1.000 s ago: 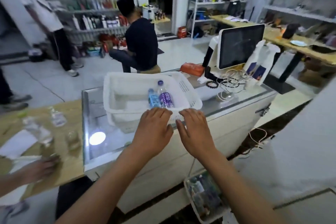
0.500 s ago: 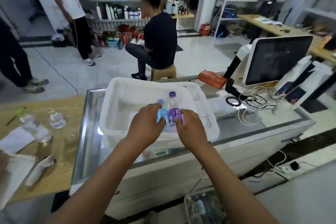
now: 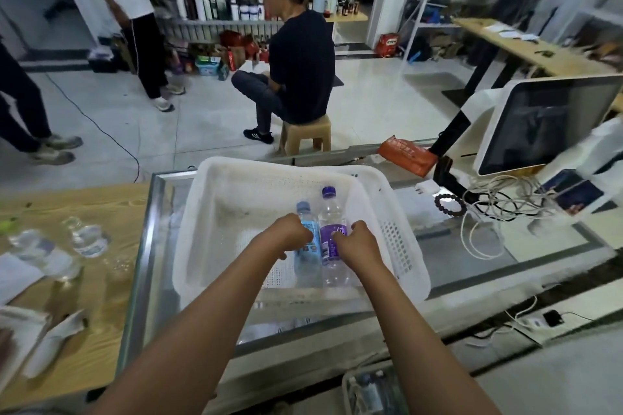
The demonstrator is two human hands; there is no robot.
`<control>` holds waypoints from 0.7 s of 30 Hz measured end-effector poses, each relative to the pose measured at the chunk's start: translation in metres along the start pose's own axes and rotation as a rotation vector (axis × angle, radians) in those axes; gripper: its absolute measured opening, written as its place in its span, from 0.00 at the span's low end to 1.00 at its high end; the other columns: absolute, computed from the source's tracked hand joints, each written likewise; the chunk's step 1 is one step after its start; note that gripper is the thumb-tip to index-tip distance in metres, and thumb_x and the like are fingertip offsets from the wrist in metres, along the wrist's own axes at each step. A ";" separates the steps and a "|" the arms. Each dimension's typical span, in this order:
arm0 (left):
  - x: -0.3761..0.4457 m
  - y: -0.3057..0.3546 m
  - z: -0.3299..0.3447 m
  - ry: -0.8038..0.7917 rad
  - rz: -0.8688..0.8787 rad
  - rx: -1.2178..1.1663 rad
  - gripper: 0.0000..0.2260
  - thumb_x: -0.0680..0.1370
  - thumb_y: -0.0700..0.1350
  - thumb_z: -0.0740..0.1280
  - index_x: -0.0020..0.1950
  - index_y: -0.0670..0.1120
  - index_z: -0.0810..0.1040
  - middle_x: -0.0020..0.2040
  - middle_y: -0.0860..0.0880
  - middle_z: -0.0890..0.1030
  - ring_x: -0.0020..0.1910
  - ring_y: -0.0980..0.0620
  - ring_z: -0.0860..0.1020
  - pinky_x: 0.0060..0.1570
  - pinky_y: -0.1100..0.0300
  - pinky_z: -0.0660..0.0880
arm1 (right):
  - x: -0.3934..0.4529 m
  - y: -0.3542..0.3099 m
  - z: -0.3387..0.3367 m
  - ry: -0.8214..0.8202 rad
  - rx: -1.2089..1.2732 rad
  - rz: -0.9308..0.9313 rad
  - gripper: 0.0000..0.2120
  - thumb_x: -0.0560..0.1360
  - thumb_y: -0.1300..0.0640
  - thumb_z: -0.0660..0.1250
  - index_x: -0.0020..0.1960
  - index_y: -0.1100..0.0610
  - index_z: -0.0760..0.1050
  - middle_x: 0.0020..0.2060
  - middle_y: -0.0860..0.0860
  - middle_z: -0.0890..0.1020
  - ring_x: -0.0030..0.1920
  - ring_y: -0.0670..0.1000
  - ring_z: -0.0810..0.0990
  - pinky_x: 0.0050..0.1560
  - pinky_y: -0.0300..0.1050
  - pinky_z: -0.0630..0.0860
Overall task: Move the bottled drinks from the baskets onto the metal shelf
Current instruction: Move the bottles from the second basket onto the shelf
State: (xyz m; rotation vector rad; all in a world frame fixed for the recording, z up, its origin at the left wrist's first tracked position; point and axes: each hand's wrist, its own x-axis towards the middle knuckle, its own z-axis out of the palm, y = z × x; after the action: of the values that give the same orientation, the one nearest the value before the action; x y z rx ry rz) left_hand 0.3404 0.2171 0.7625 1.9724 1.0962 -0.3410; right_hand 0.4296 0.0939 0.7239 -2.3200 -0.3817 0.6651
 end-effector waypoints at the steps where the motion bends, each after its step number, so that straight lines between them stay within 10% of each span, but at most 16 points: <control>1: 0.004 0.001 0.001 -0.015 -0.020 -0.014 0.10 0.79 0.45 0.66 0.56 0.44 0.70 0.61 0.40 0.76 0.52 0.43 0.77 0.47 0.48 0.81 | 0.002 0.001 0.001 -0.006 0.007 0.015 0.20 0.76 0.51 0.65 0.63 0.59 0.69 0.56 0.56 0.79 0.51 0.55 0.79 0.47 0.46 0.74; 6: 0.021 0.000 0.012 -0.162 -0.188 -0.154 0.19 0.80 0.44 0.66 0.67 0.39 0.68 0.65 0.36 0.74 0.58 0.39 0.77 0.51 0.47 0.79 | 0.012 0.008 0.010 -0.075 0.040 0.086 0.17 0.73 0.53 0.67 0.59 0.59 0.73 0.52 0.56 0.81 0.52 0.57 0.80 0.48 0.48 0.76; 13: 0.038 -0.009 0.019 -0.158 -0.212 -0.269 0.14 0.75 0.41 0.72 0.55 0.41 0.71 0.48 0.40 0.78 0.50 0.41 0.80 0.50 0.47 0.79 | 0.010 0.025 0.015 -0.022 0.098 0.042 0.12 0.70 0.46 0.71 0.49 0.50 0.76 0.41 0.47 0.82 0.40 0.47 0.80 0.35 0.41 0.72; 21: 0.050 -0.017 0.019 -0.210 -0.309 -0.376 0.17 0.72 0.42 0.76 0.55 0.41 0.73 0.43 0.42 0.76 0.40 0.47 0.76 0.44 0.54 0.77 | 0.011 0.030 0.016 -0.015 0.107 0.015 0.15 0.69 0.43 0.72 0.51 0.50 0.79 0.42 0.45 0.84 0.42 0.47 0.82 0.45 0.46 0.80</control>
State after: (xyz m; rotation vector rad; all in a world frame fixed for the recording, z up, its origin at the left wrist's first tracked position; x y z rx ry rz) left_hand 0.3582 0.2359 0.7130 1.4073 1.2273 -0.4577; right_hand 0.4328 0.0857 0.6891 -2.2195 -0.3280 0.6935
